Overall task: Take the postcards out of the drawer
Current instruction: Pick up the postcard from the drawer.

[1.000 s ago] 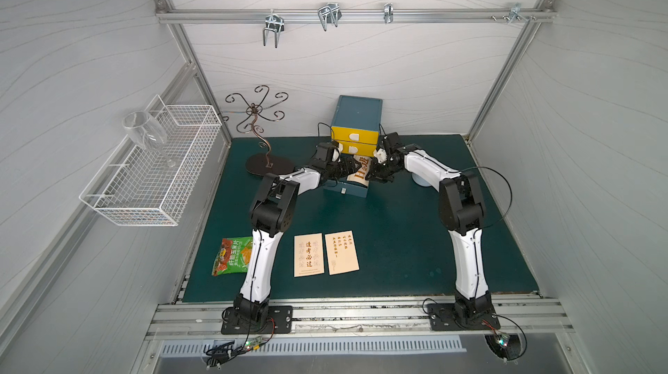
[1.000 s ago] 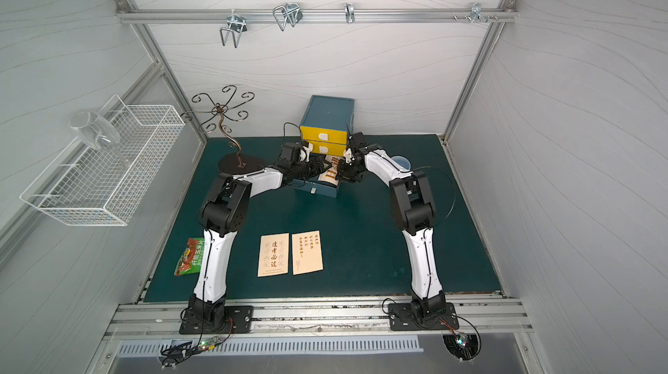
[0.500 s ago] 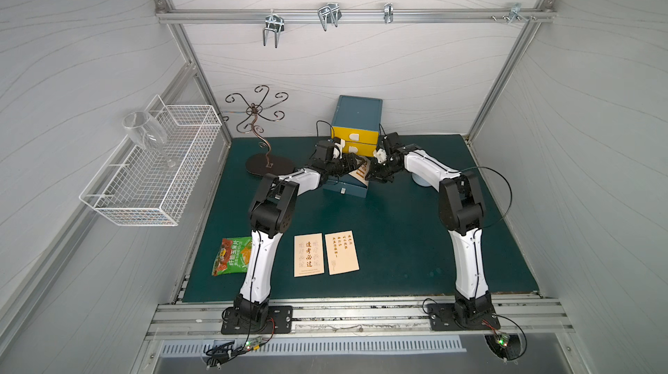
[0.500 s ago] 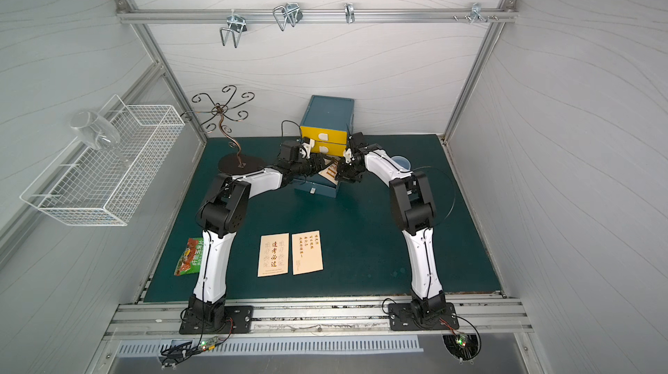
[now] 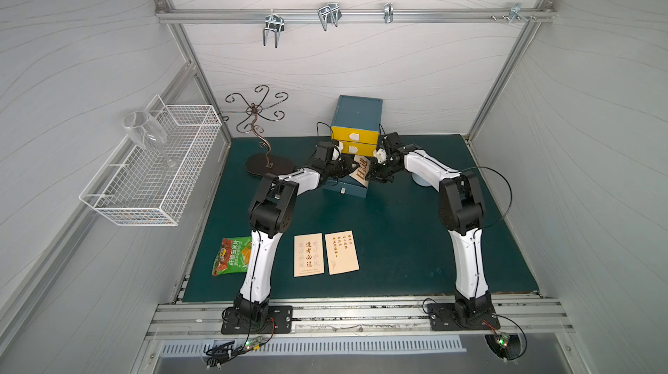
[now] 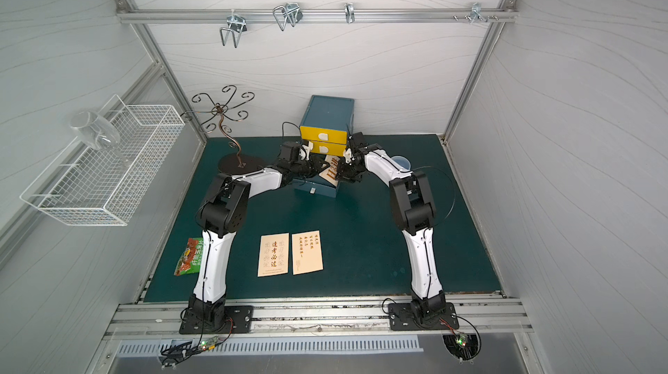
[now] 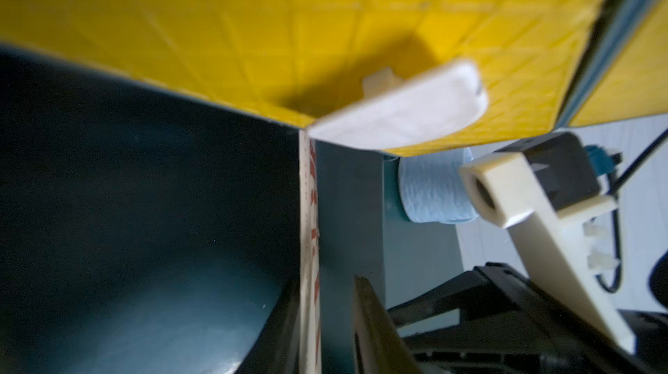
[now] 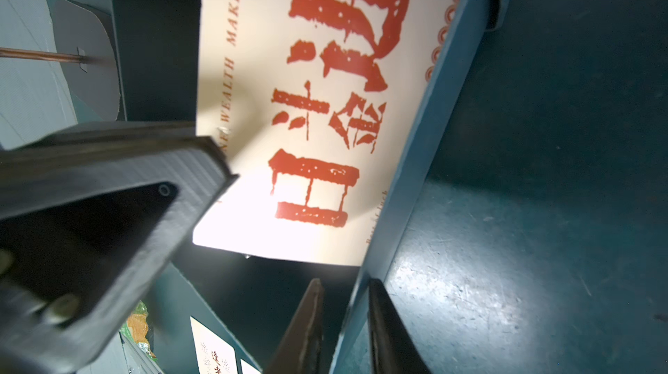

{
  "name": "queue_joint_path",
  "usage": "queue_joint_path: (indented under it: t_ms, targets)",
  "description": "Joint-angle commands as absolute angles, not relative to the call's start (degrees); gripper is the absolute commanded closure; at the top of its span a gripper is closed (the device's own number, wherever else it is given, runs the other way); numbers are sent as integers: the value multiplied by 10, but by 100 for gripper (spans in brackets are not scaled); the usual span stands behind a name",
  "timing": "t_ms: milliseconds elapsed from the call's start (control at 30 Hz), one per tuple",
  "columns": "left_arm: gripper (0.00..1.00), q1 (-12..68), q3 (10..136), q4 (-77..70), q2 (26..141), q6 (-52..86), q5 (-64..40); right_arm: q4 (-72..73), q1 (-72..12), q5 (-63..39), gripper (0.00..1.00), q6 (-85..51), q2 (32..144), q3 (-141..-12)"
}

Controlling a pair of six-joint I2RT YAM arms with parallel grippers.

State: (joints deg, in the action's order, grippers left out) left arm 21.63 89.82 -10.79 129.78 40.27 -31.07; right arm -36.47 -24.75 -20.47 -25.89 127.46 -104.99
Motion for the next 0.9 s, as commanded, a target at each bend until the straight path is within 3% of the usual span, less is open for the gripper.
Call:
queue_joint_path:
  t_ms: [0, 233, 433, 467, 500, 533, 867]
  targets:
    - [85, 214, 928, -78, 1283, 402, -294, -364, -254, -216, 73, -254, 1283, -1056]
    - [99, 210, 932, -47, 1281, 435, -269, -366, -250, -216, 64, -254, 1279, -1061]
    - [100, 206, 938, -45, 1274, 472, -270, -374, -238, -213, 42, -252, 1268, -1068]
    - [100, 206, 938, -43, 1271, 482, -269, -376, -236, -212, 36, -250, 1265, -1071]
    - [100, 206, 938, -41, 1269, 495, -268, -380, -233, -213, 24, -249, 1262, -1075]
    - [100, 204, 938, -41, 1267, 508, -267, -384, -231, -213, 2, -247, 1259, -1077]
    - [100, 203, 938, -63, 1247, 605, -276, -388, -207, -206, 1, -236, 1216, -1072]
